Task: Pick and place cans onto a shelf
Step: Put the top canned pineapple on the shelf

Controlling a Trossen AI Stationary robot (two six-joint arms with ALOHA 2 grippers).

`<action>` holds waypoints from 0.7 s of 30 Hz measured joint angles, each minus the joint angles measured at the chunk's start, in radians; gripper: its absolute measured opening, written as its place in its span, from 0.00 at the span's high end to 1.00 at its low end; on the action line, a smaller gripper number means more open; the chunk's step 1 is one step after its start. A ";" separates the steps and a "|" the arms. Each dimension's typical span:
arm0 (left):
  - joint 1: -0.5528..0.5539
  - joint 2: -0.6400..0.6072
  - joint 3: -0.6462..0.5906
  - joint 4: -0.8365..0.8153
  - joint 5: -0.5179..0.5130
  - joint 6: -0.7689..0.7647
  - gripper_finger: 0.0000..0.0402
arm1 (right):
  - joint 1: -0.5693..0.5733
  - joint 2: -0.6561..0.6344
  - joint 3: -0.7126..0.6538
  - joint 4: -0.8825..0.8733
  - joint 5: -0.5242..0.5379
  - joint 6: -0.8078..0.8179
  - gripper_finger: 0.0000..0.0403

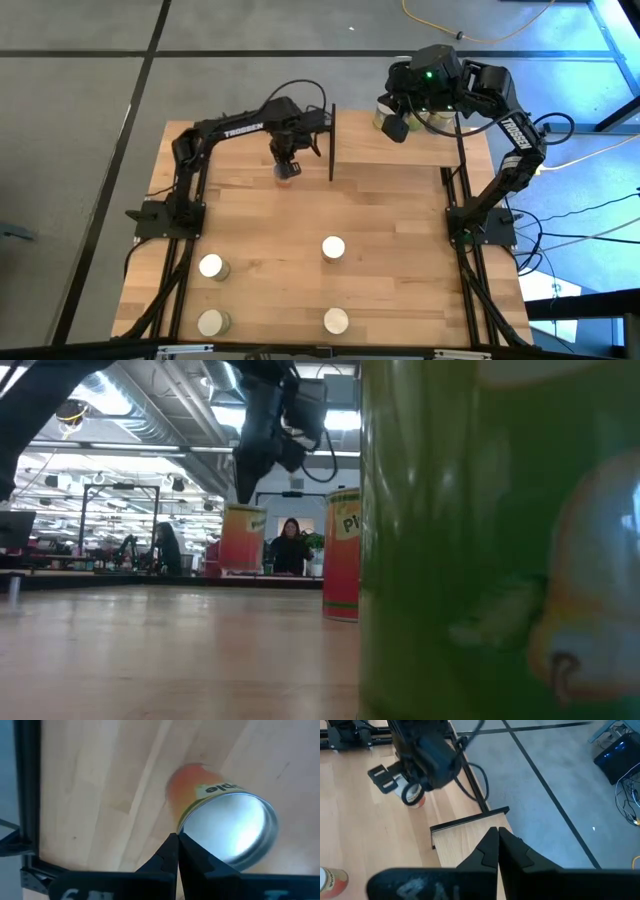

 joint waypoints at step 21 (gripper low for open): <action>-0.003 -0.155 0.272 -0.059 0.071 0.022 1.00 | 0.000 0.000 0.000 -0.027 0.000 -0.031 0.99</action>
